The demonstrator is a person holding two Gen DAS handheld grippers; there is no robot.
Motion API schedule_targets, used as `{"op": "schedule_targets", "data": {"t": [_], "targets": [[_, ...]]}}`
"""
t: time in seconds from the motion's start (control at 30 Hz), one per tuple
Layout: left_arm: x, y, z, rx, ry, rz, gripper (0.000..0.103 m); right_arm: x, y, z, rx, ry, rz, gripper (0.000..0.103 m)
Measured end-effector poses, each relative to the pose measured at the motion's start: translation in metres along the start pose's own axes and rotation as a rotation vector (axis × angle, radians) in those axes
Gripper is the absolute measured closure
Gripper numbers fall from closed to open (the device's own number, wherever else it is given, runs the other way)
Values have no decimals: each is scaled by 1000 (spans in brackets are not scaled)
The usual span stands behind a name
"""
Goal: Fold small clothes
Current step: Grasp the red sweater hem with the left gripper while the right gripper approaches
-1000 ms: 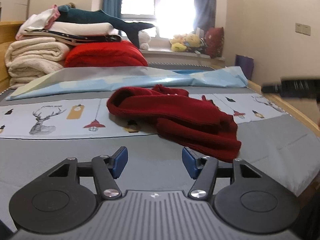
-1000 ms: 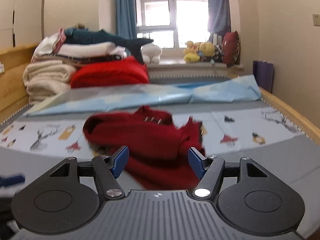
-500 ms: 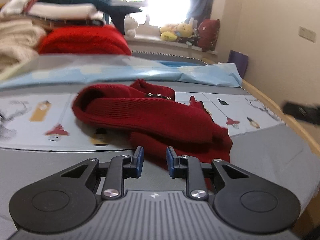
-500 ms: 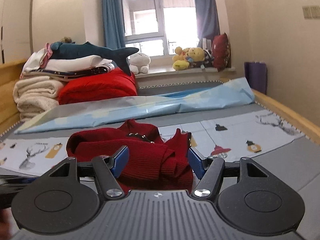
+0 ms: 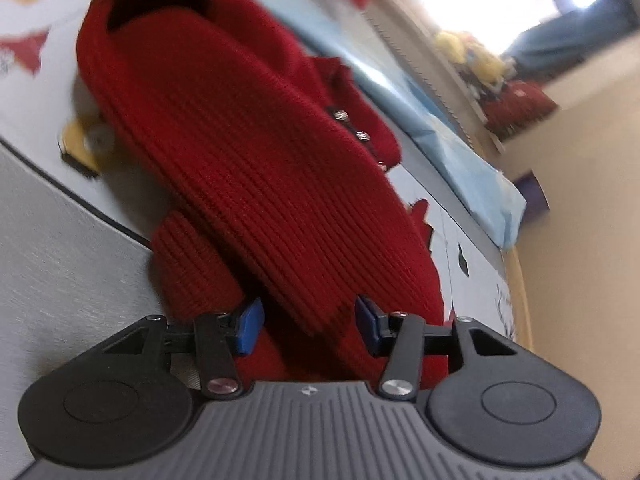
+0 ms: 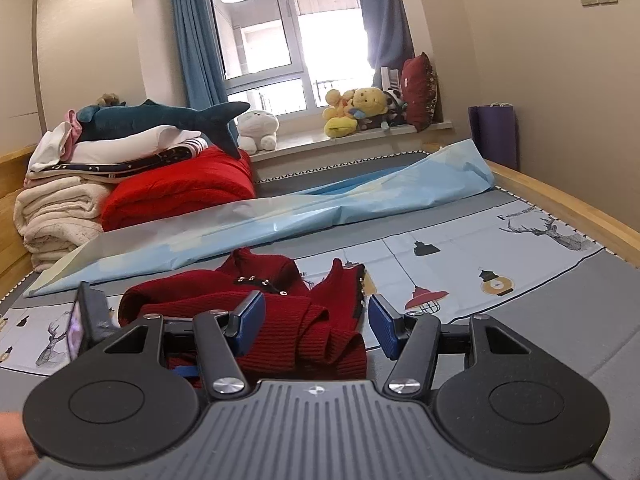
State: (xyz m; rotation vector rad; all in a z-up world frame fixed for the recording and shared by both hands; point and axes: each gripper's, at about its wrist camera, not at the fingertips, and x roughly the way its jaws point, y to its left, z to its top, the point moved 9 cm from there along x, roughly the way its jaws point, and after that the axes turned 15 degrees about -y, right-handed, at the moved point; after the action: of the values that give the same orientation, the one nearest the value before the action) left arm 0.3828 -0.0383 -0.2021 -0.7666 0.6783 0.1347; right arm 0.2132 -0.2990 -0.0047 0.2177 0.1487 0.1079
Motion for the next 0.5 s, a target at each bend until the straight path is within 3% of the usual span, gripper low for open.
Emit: {"op": "schedule_targets", "data": {"t": [0.03,0.07,0.13,0.2,0.33,0.5], "targets": [[6,1,2,-4,5,13,55,1,0,0,0,2,-2,44],[6,-1,5,5,7,18,69,3,0,-1,0,4,-5,44],[1,-7,17,40,17,-19,78,6,0,-2,1,9,-13,44],[-18,-12,29,149,15,-40,92,8,-2,-3,9,15,-27,44],[-78,13,66,338,7,-36,92,13,-8,-6,35,32,-56,44],[-152,102,122,569,79,70,93,20,-5,-17,79,87,-65,44]]}}
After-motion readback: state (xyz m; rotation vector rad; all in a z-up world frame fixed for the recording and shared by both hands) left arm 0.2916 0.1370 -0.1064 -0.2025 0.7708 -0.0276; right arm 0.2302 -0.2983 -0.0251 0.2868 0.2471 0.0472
